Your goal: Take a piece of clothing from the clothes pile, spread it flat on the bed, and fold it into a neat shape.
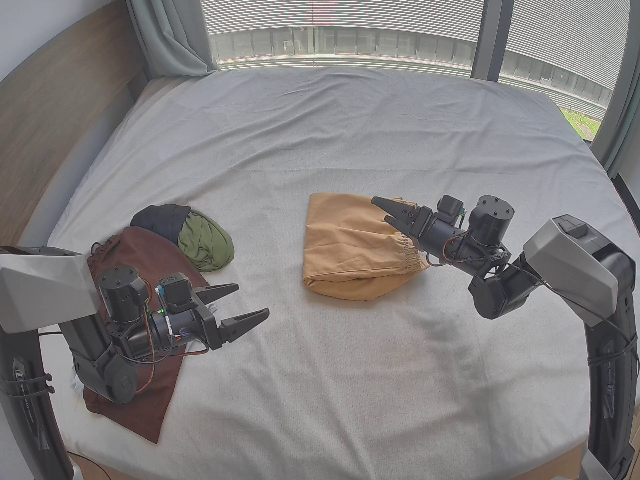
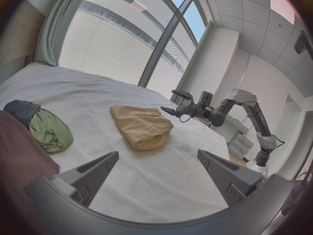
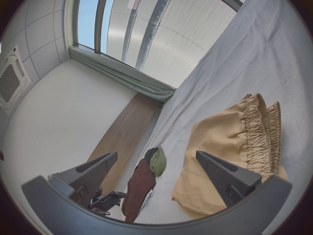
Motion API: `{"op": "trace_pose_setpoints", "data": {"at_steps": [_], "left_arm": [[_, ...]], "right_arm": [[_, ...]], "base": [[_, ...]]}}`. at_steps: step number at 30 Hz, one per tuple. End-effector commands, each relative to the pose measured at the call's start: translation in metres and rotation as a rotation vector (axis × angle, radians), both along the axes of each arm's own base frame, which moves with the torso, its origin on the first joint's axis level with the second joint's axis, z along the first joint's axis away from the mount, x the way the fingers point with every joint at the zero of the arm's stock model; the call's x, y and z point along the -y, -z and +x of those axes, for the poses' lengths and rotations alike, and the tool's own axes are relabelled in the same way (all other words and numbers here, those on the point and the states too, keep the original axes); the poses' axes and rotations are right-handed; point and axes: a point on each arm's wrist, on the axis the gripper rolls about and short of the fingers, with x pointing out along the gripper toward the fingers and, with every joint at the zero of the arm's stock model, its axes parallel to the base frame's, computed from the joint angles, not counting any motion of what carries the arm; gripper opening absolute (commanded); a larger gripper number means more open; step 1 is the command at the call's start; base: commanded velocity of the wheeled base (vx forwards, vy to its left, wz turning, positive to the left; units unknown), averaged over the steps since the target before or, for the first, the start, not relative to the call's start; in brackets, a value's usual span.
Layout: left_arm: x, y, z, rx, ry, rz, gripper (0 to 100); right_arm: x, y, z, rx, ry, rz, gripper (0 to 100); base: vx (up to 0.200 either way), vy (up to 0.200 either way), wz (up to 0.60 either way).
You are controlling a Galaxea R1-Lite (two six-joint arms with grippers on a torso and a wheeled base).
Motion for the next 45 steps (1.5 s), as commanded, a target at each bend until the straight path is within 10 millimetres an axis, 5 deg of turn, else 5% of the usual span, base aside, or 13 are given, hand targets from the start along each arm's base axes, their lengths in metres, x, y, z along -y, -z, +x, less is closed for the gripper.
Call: {"op": "trace_pose_setpoints", "data": {"at_steps": [1, 16, 23, 30, 34, 41, 45], "left_arm": [[0.000, 0.001, 0.000, -0.003, -0.001, 0.000, 100], [0.000, 0.002, 0.001, -0.007, -0.003, -0.002, 100], [0.000, 0.001, 0.001, -0.006, -0.001, -0.002, 100], [0.001, -0.001, -0.001, 0.002, 0.002, -0.002, 100], [0.005, -0.010, -0.004, 0.027, 0.018, -0.006, 100], [0.021, -0.054, -0.034, 0.122, 0.091, -0.048, 100], [0.031, -0.057, -0.047, 0.117, 0.131, -0.050, 100]], "right_arm": [[0.005, 0.025, 0.014, -0.039, 0.019, -0.013, 100], [0.009, 0.078, 0.020, -0.090, 0.047, -0.075, 100], [0.008, 0.079, 0.020, -0.086, 0.070, -0.075, 100], [0.008, 0.038, 0.012, 0.001, 0.111, -0.035, 100], [0.007, 0.011, -0.013, 0.042, 0.106, -0.022, 100], [0.010, -0.036, -0.062, 0.116, 0.088, -0.025, 100], [0.019, -0.048, -0.084, 0.140, 0.097, -0.062, 100]], "base": [[0.000, 0.000, 0.00], [0.000, 0.000, 0.00], [0.000, 0.000, 0.00], [0.000, 0.000, 0.00], [0.000, 0.000, 0.00], [0.000, 0.000, 0.00], [0.000, 0.000, 0.00]]}}
